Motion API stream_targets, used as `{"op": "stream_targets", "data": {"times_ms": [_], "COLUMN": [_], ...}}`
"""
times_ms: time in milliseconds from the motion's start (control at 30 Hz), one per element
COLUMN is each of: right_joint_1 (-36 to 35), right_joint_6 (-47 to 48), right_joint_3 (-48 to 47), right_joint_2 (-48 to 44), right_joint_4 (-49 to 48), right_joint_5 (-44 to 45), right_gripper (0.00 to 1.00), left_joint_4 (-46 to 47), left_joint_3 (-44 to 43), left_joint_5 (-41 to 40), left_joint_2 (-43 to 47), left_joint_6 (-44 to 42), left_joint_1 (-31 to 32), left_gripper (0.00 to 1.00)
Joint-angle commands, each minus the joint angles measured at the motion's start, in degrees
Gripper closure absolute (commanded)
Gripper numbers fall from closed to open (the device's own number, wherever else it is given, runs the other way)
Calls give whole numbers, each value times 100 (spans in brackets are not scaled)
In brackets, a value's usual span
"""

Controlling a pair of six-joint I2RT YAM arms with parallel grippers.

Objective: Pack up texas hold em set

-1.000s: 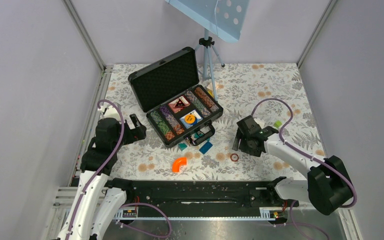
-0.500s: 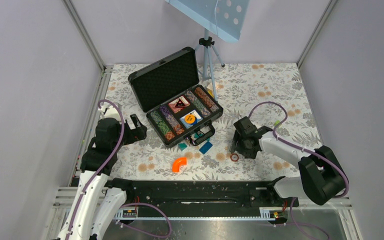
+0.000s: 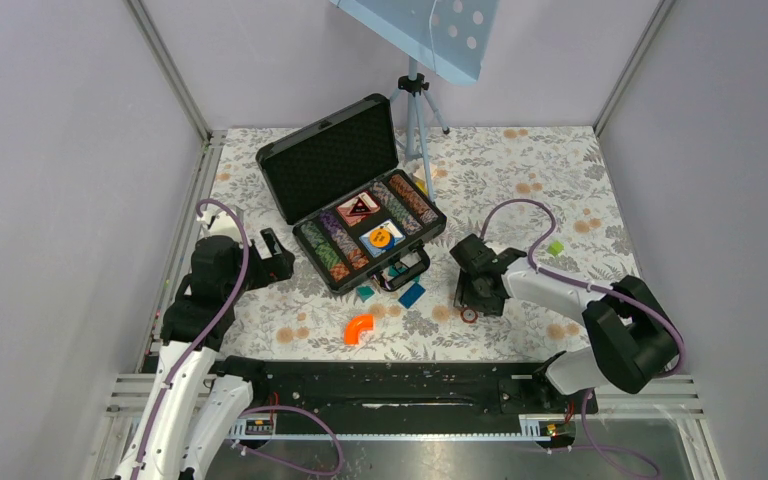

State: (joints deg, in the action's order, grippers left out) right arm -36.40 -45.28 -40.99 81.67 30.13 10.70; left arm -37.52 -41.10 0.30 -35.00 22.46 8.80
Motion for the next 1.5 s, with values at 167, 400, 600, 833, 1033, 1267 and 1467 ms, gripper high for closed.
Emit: {"op": "stream_targets", "data": {"times_ms": [167, 400, 600, 833, 1033, 1267, 1467], "right_joint_1": [-191, -388, -452, -480, -551, -605, -703], "right_joint_6": [-178, -266, -356, -368, -368, -354, -331], "right_joint_3": [49, 88, 193, 244, 205, 170, 78], "right_joint_2": [360, 327, 156, 197, 253, 289, 369], "right_joint_4": [82, 79, 83, 128, 131, 208, 308], "right_joint_5": [95, 31, -32, -32, -57, 33, 152], "right_gripper": [43, 40, 43, 44, 44, 52, 56], "left_joint_4": [311, 315, 315, 315, 315, 323, 333], "left_joint_3": [30, 32, 32, 30, 32, 33, 29], "left_joint_5": [126, 146, 147, 146, 155, 164, 198], "left_joint_2": [-11, -14, -10, -15, -10, 11, 5], "left_joint_6": [-63, -66, -64, -66, -65, -66, -66], "left_joint_1": [16, 24, 34, 43, 52, 60, 69], "left_gripper": [6, 6, 6, 6, 6, 6, 6]}}
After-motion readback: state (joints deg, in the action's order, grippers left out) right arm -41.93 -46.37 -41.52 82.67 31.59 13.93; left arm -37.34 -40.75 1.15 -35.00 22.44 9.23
